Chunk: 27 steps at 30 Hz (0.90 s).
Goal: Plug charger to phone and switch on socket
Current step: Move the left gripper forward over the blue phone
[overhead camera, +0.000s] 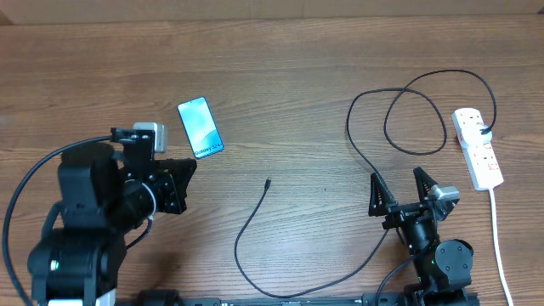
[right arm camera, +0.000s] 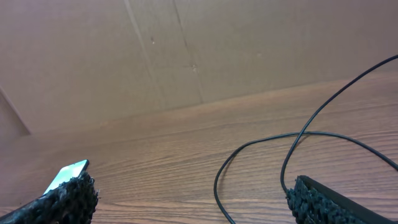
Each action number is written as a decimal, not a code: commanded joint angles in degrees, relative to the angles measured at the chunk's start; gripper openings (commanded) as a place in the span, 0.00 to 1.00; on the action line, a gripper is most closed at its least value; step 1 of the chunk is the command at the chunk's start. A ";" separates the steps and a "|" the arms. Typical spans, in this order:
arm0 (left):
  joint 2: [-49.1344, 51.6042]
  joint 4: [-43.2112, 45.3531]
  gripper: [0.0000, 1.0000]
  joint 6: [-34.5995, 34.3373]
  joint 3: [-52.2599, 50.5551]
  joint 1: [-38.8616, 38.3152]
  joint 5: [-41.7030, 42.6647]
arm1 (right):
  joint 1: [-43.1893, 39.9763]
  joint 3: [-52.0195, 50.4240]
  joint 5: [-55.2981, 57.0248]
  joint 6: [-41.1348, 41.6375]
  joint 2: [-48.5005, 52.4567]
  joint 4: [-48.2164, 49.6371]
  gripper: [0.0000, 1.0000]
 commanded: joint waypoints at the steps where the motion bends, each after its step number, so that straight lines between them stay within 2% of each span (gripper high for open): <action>1: 3.26 -1.84 0.04 -1.40 1.27 -0.13 0.37 | 0.02 -0.59 -0.09 -0.04 -0.52 0.13 1.00; 7: 12.92 -6.21 0.04 -5.35 1.29 -0.15 -5.09 | 0.02 -0.59 -0.07 -0.04 -0.52 0.13 1.00; 15: 22.36 -7.58 0.04 -6.01 2.10 -0.15 -5.68 | 0.02 -0.59 -0.07 -0.04 -0.52 0.13 1.00; 20: 27.54 -13.68 0.15 -6.60 10.45 -0.17 -12.24 | 0.02 -0.59 -0.07 -0.04 -0.52 0.13 1.00; 21: 28.57 -15.34 0.21 -6.58 12.74 -0.17 -13.40 | 0.02 -0.59 -0.07 -0.04 -0.52 0.13 1.00; 22: 29.92 -17.40 0.31 -6.58 15.65 -0.17 -14.69 | 0.02 -0.59 -0.07 -0.04 -0.52 0.13 1.00; 25: 33.57 -22.23 0.83 -6.54 23.71 -0.44 -18.01 | 0.02 -0.59 -0.07 -0.04 -0.52 0.13 1.00; 26: 34.82 -23.12 0.95 -6.56 26.18 -0.68 -19.67 | 0.02 -0.59 -0.07 -0.04 -0.52 0.13 1.00; 27: 35.93 -23.47 1.00 -6.56 28.20 -0.96 -21.38 | 0.02 -0.59 -0.07 -0.04 -0.52 0.13 1.00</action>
